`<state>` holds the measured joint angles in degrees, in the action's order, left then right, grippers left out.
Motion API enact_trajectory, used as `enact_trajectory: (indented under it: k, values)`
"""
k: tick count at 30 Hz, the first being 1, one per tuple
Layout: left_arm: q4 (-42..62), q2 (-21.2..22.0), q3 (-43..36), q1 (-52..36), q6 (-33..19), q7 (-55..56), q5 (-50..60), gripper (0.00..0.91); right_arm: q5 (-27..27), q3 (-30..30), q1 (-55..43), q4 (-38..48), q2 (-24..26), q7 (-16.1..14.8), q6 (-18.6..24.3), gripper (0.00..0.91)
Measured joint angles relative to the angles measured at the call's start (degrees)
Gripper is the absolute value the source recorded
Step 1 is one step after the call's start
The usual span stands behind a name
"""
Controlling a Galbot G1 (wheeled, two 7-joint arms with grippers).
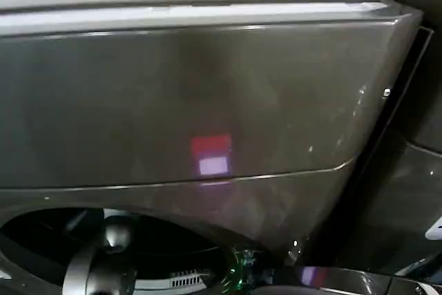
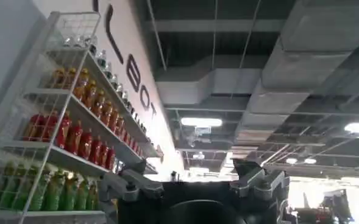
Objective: Grasp the clothes from the dryer.
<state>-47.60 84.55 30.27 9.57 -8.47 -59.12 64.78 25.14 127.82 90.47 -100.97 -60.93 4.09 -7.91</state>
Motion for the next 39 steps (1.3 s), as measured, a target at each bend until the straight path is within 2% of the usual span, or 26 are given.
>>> enact_trajectory:
  k: [6,15,39]
  values:
    - [1.9,-0.8,-0.3,-0.1,-2.3,-3.0,-0.4,0.907,-0.1,-0.1,-0.1,-0.5,-0.5,-0.1,0.3,0.907]
    - [6.0,-1.7,0.0,-0.8,-2.8,-3.0,-2.9,0.907,-0.1,-0.9,-0.6,-0.9,-0.9,-0.2,0.8,0.907]
    - [17.1,-2.9,0.1,-2.5,-7.9,6.7,-5.7,0.907,-0.3,-2.5,-1.6,-2.3,-2.0,-0.2,1.7,0.907]
